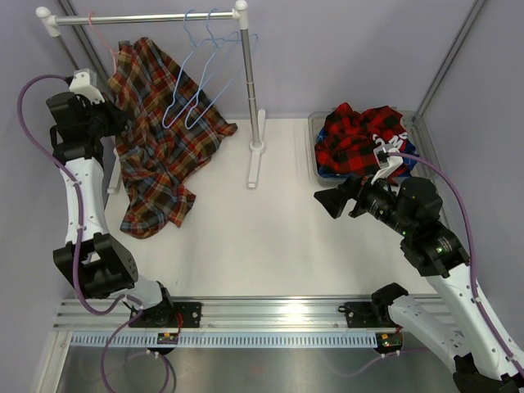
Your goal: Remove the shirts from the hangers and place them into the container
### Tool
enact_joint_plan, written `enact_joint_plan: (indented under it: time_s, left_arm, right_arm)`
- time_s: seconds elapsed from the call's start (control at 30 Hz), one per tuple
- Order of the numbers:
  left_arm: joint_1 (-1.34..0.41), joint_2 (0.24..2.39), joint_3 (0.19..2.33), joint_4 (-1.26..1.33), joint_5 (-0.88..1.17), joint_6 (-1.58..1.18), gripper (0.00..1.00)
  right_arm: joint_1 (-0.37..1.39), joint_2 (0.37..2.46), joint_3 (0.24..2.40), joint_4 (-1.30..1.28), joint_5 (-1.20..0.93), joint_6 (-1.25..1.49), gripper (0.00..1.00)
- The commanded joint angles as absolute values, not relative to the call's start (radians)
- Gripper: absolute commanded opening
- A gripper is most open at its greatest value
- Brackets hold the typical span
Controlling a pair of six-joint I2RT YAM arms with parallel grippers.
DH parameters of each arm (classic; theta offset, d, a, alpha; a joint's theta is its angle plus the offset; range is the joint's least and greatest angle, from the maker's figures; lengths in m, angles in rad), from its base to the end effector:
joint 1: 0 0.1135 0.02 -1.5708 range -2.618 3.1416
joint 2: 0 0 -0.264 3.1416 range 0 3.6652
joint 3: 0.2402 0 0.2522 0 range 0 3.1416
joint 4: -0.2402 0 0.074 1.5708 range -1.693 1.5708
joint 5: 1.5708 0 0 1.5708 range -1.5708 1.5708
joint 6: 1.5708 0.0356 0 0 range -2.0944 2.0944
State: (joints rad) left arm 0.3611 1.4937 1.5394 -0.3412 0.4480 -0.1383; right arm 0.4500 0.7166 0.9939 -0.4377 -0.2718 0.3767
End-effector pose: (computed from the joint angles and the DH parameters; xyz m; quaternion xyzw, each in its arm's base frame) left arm 0.3264 0.1068 0.4169 -0.0655 0.7918 -0.1129 0.5967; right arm 0.1282 0.0726 0.3944 -0.1154 0.7507 0.3524 0.5467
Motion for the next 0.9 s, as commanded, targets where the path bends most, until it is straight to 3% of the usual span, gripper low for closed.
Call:
enact_joint_plan:
  time_s: [0.0, 0.27, 0.73, 0.87]
  left_arm:
    - [0.350, 1.483, 1.620, -0.305, 0.422, -0.126, 0.00]
    - [0.315, 1.370, 1.674, -0.302, 0.362, -0.101, 0.00]
    - [0.307, 1.218, 1.583, -0.261, 0.256, -0.109, 0.00]
    - [0.304, 1.122, 1.441, -0.265, 0.215, -0.144, 0.00]
  right_arm:
    - [0.463, 0.716, 0.992, -0.403, -0.259, 0.364, 1.00]
    - [0.463, 0.723, 0.996, -0.406, -0.255, 0.360, 0.99]
    - [0.463, 0.735, 0.999, -0.416, -0.238, 0.354, 0.99]
    - [0.463, 0.742, 1.000, -0.414, -0.236, 0.354, 0.99]
